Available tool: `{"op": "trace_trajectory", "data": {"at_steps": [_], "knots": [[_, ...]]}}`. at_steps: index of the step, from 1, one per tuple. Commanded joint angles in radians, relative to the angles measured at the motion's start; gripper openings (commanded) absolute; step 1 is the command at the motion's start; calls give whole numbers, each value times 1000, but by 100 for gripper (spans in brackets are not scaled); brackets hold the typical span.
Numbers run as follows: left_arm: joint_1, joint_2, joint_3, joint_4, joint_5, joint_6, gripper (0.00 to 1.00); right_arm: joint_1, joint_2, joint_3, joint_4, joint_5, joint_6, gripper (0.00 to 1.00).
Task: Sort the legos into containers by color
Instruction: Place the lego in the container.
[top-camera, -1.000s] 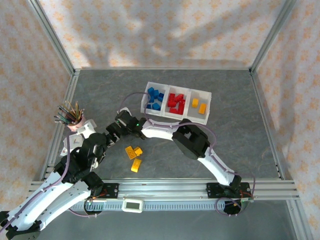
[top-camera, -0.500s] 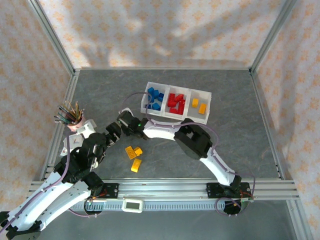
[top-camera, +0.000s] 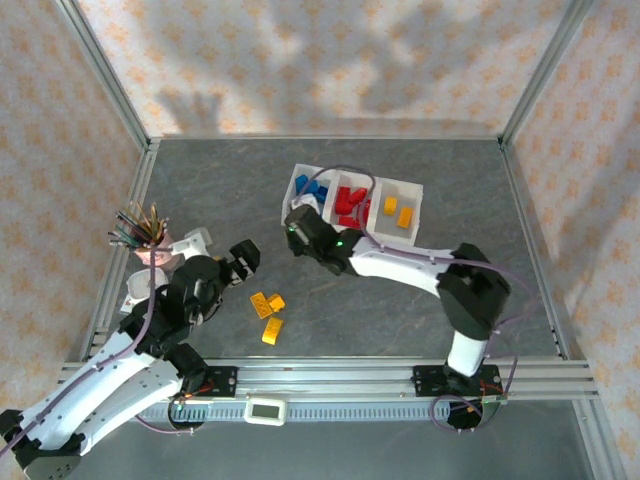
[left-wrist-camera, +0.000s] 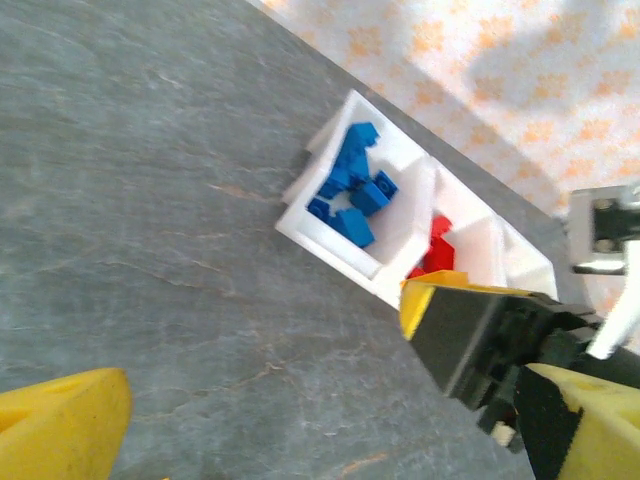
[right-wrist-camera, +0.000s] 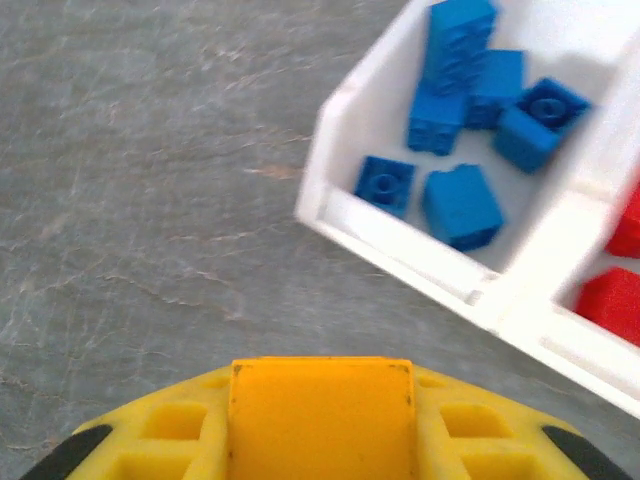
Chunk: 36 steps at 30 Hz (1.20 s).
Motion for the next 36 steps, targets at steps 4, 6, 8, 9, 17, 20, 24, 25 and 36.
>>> {"op": "trace_trajectory", "data": {"at_steps": [4, 6, 8, 9, 17, 20, 24, 25, 36], "knots": [[5, 120, 44, 179, 132, 89, 99, -98, -207, -136, -52, 87, 82, 26], [5, 158, 50, 220, 156, 96, 99, -146, -248, -160, -67, 82, 82, 27], [5, 196, 56, 263, 177, 101, 99, -205, -275, -173, -76, 61, 66, 28], [5, 216, 57, 287, 186, 102, 99, -238, -283, -171, -83, 51, 55, 28], [4, 365, 92, 383, 197, 102, 99, -472, -183, -102, -80, -27, -10, 29], [5, 405, 104, 401, 201, 101, 99, -527, -97, -56, -62, -43, -9, 29], [5, 442, 123, 402, 199, 107, 99, -560, 35, 33, -68, -41, -15, 27], [6, 448, 129, 396, 198, 108, 99, -565, 56, 41, -63, -32, -14, 27], [7, 442, 122, 387, 181, 113, 99, -593, 75, 71, -72, -66, -20, 60]]}}
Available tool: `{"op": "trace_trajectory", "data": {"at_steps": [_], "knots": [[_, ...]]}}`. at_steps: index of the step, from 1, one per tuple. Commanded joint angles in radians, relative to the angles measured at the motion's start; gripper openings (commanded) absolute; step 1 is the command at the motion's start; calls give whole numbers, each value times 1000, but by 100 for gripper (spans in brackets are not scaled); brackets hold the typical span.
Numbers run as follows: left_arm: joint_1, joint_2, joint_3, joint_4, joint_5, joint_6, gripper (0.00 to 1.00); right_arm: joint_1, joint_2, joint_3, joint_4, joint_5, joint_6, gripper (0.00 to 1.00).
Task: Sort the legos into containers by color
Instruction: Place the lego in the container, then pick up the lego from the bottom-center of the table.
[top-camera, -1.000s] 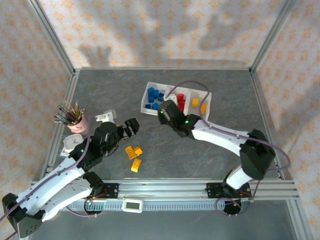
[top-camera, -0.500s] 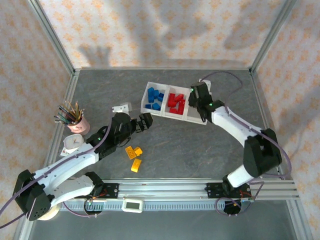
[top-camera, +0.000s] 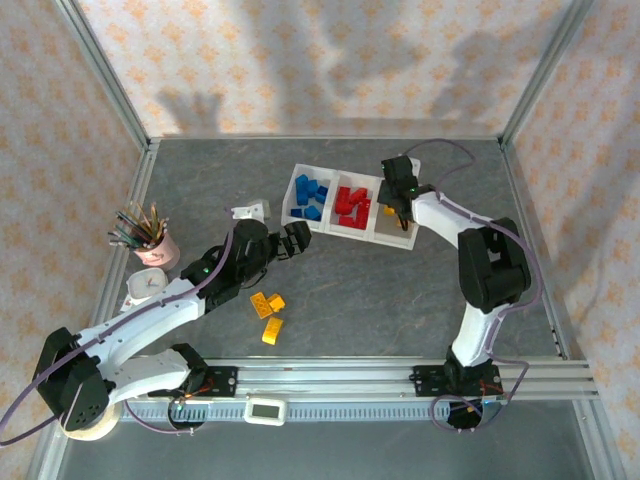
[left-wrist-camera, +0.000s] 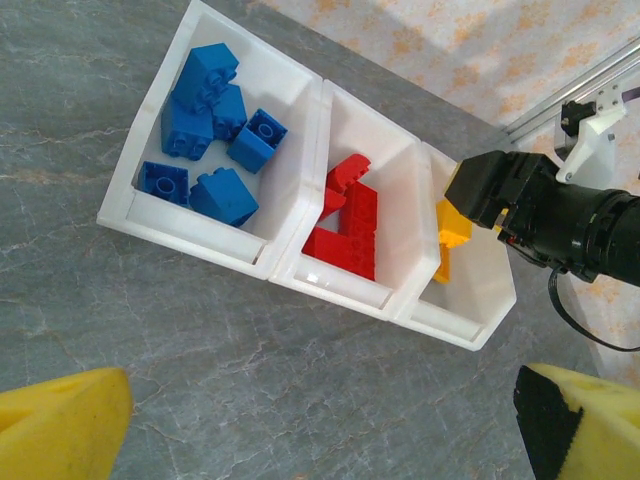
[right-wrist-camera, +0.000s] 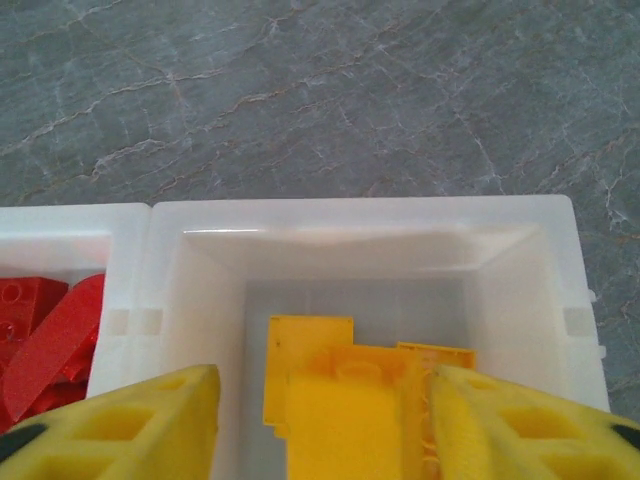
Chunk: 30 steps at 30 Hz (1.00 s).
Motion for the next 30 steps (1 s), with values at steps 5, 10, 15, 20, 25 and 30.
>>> {"op": "trace_trajectory", "data": {"at_steps": [5, 10, 15, 20, 25, 30], "knots": [[10, -37, 5, 6, -28, 6, 99, 39, -134, -28, -20, -41, -11, 66], [13, -86, -10, -38, -46, 1, 99, 123, -231, -96, -35, -69, 3, 71], [19, -159, -32, -109, -74, -7, 99, 245, -289, -152, -42, -100, 10, 75], [27, -240, -51, -198, -105, -26, 99, 396, -299, -180, -30, -103, 36, 77], [30, -320, -65, -284, -140, -41, 99, 533, -267, -190, 24, -111, 65, 80], [34, -385, -72, -364, -178, -60, 99, 649, -178, -182, 86, -125, 87, 82]]}}
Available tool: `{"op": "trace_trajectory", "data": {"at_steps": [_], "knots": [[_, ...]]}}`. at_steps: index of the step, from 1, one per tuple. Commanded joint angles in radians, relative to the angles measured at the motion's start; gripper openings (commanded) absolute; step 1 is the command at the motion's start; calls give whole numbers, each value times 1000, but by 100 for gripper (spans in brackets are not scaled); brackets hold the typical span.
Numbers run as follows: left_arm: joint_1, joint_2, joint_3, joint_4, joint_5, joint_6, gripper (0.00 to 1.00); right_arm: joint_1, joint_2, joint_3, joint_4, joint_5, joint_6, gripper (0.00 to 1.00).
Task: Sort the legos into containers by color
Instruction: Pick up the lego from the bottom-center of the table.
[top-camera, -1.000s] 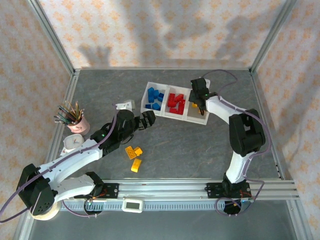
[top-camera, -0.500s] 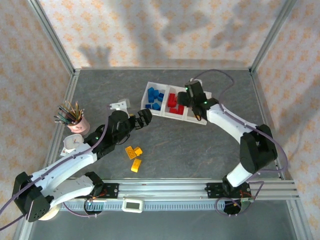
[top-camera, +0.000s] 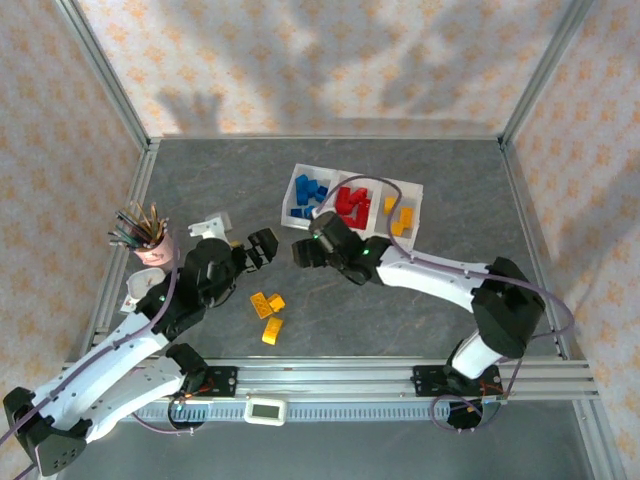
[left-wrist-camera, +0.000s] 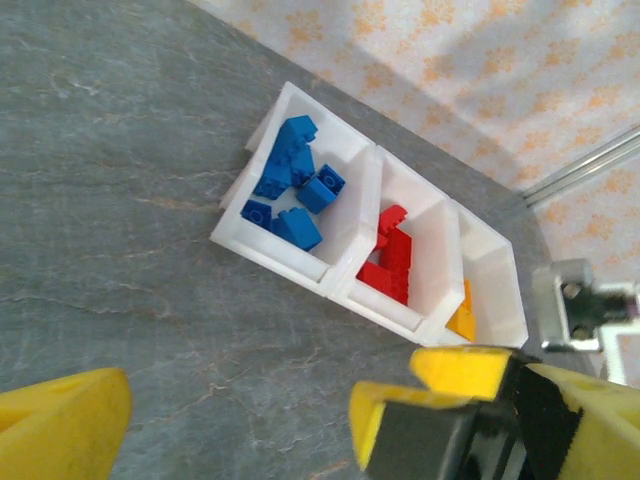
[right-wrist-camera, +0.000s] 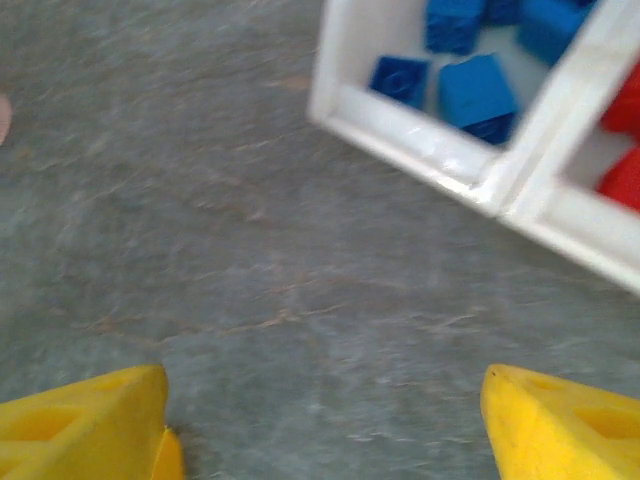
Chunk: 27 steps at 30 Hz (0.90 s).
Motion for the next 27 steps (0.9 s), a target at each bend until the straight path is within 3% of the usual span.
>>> {"op": "trace_trajectory", "data": {"at_steps": [1, 8, 13, 27], "knots": [[14, -37, -15, -106, -58, -25, 99, 55, 70, 7, 55, -2, 34, 82], [19, -89, -14, -178, -89, -45, 99, 135, 207, 78, 93, -68, 24, 83], [21, -120, -19, -209, -109, -55, 99, 184, 263, 99, 57, -35, 24, 83], [25, -118, -34, -197, -105, -66, 99, 207, 327, 64, 68, -13, 36, 77]]}}
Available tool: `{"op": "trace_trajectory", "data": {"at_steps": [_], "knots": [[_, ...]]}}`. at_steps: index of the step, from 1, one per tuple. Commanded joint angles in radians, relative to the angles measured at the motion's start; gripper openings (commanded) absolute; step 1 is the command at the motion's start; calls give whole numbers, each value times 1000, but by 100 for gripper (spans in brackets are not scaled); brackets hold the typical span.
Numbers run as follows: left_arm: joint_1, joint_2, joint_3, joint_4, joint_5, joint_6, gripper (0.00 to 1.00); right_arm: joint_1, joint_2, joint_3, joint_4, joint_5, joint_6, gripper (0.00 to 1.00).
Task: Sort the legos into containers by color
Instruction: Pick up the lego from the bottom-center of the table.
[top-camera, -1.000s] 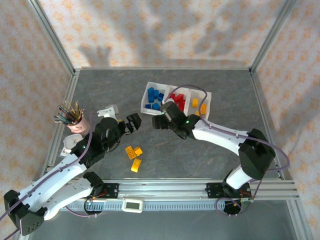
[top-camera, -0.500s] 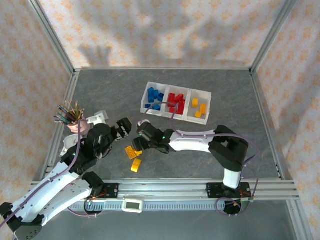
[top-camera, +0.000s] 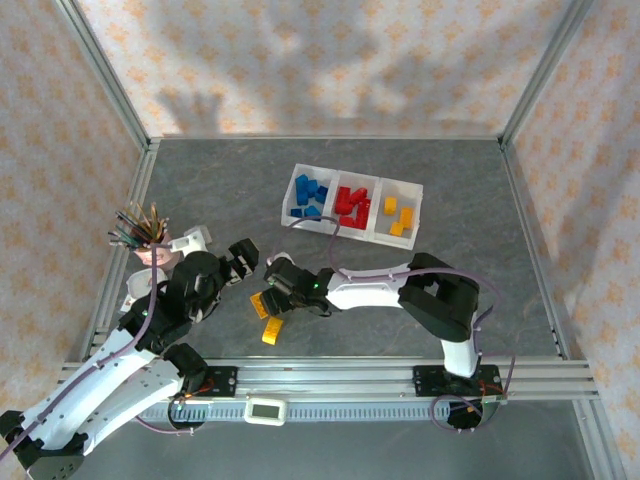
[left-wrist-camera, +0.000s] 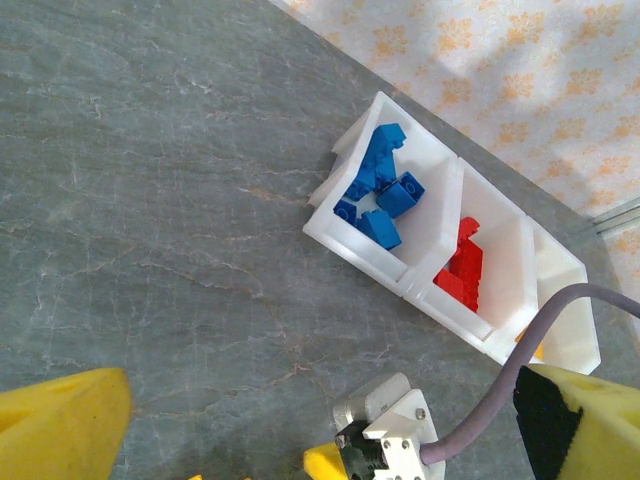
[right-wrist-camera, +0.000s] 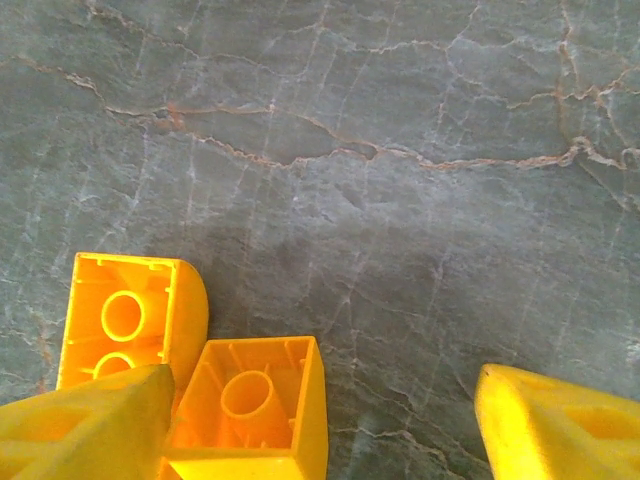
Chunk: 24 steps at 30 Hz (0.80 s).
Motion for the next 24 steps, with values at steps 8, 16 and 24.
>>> {"op": "trace_trajectory", "data": {"at_steps": [8, 16, 24], "knots": [[14, 13, -11, -13, -9, -11, 99, 7, 15, 3, -23, 102, 12, 64], [15, 18, -14, -3, -11, -13, 99, 12, 52, 4, -8, 4, 34, 65], [19, 36, -7, 1, -1, -8, 99, 12, 42, -1, -14, 47, 48, 46]]}}
